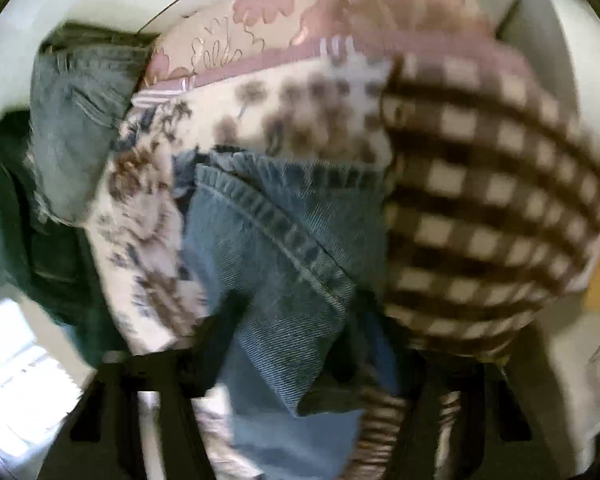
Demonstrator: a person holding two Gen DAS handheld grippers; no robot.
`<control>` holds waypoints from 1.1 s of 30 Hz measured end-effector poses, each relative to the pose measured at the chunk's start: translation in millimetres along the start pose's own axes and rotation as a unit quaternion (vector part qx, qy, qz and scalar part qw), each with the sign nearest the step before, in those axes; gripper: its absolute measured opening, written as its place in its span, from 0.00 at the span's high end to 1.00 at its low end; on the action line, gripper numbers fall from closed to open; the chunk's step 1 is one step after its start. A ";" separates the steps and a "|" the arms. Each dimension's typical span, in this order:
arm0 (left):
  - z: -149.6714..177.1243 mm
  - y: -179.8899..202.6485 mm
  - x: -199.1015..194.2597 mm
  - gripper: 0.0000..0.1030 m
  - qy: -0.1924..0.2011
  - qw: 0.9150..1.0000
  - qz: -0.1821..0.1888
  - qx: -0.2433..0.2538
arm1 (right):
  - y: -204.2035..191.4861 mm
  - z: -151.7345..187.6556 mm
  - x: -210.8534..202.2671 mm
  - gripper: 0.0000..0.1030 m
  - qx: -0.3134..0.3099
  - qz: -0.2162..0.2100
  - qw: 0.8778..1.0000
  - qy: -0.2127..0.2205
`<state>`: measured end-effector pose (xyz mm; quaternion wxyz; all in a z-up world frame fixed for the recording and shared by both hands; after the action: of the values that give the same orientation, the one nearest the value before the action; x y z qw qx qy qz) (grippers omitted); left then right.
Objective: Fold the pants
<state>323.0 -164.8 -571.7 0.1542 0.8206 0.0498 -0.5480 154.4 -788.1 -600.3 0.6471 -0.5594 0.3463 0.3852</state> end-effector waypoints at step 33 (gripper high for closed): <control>35.5 24.8 52.6 0.00 -0.075 0.997 -0.027 0.012 | -168.6 286.1 79.7 0.44 -0.670 0.016 0.733 -0.113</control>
<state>318.6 -203.8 -627.4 0.1333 0.7773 0.0537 -0.6125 345.7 -508.8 -554.9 0.1327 -0.7945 -0.0683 0.5887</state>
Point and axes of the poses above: each gripper's, at about its wrist camera, not at the fingertips, and x roughly the way its jaws point, y to its right, z to its underside, the point moved 10 cm from there along x, roughly the way its jaws point, and after that the axes turned 12 degrees about y, right-handed, at the moved point
